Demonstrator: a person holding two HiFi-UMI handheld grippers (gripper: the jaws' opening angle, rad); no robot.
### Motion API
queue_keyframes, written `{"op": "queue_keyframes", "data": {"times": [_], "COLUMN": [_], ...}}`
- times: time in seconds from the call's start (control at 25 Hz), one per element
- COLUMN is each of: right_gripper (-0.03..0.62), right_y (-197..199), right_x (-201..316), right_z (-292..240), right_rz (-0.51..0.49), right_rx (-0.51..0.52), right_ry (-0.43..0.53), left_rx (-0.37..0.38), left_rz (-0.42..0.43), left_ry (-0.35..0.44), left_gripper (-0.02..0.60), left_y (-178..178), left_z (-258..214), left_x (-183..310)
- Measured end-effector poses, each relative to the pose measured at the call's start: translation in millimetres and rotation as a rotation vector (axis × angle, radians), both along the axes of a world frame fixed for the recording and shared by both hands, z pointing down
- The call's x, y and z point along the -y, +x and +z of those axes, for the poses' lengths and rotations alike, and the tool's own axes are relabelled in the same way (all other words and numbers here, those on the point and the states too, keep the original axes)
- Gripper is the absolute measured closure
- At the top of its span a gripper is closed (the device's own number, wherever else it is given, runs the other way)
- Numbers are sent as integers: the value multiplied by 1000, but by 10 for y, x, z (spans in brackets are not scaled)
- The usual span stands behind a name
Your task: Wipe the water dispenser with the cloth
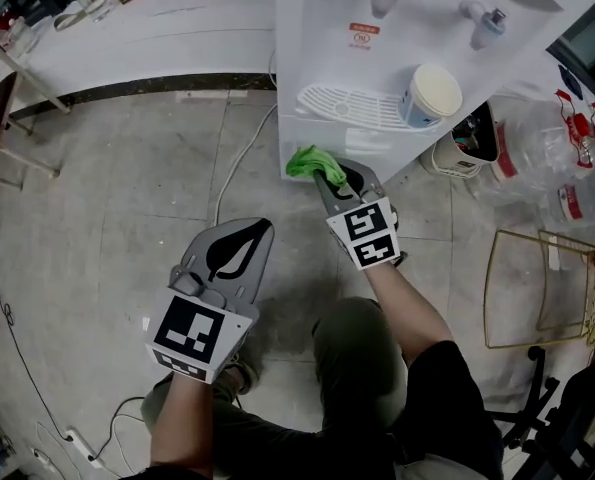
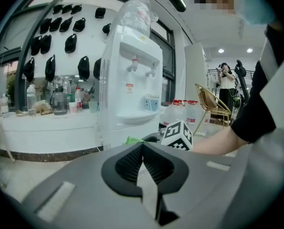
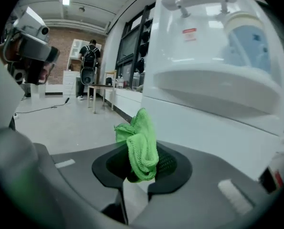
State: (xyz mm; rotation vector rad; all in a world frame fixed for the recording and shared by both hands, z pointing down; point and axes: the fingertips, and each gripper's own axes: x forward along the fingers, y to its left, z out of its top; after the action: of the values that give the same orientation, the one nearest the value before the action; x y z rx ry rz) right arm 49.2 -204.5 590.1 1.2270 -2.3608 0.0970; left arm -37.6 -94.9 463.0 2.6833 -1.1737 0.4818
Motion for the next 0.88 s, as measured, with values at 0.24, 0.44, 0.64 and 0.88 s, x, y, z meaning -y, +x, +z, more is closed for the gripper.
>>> {"op": "queue_keyframes", "data": {"times": [0.24,0.44,0.64,0.88], "right_gripper": [500,500,500,499], "right_y": [-500,-419,-56,699], "right_x": [352,450,405,339], "right_z": [301,350,283,291], "right_rz": [-35,-15,54,161], "right_rx": [-40,-31,-30,-60], "right_ry": [-42,-62,-57,-67], "left_rx": [38,45,33,15], "left_rz": [-28,-47,-11,39], "left_ry": [-44,-47,-29,-18], "left_gripper": [578,578,578,578], "left_y": [-209,-318,-178,99], "left_z": [188,207,156,134], "left_x": [-155,-193,-165,-84]}}
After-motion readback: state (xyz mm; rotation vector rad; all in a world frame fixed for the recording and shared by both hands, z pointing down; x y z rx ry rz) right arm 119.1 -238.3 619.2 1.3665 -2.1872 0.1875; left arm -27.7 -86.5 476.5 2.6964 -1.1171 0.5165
